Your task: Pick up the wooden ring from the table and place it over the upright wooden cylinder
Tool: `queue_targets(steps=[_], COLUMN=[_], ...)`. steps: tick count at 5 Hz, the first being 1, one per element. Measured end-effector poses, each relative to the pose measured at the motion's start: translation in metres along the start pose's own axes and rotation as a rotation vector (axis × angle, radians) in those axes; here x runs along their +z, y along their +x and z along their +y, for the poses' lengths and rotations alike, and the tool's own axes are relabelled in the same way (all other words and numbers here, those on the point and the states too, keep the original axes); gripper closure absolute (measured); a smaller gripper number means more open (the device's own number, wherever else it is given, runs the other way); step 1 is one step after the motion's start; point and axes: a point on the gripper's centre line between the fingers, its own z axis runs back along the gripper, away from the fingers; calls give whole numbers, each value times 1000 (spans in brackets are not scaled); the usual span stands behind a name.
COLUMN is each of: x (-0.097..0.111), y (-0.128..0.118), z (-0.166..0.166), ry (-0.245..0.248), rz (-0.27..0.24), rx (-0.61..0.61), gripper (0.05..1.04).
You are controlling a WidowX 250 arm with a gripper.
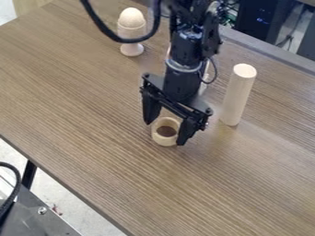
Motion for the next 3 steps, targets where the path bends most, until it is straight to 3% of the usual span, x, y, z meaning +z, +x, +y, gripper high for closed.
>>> queue_targets(steps=[3], x=[-4], y=[3], z=[3], ry=[-7], rz=[-62], rx=[38], gripper=[98])
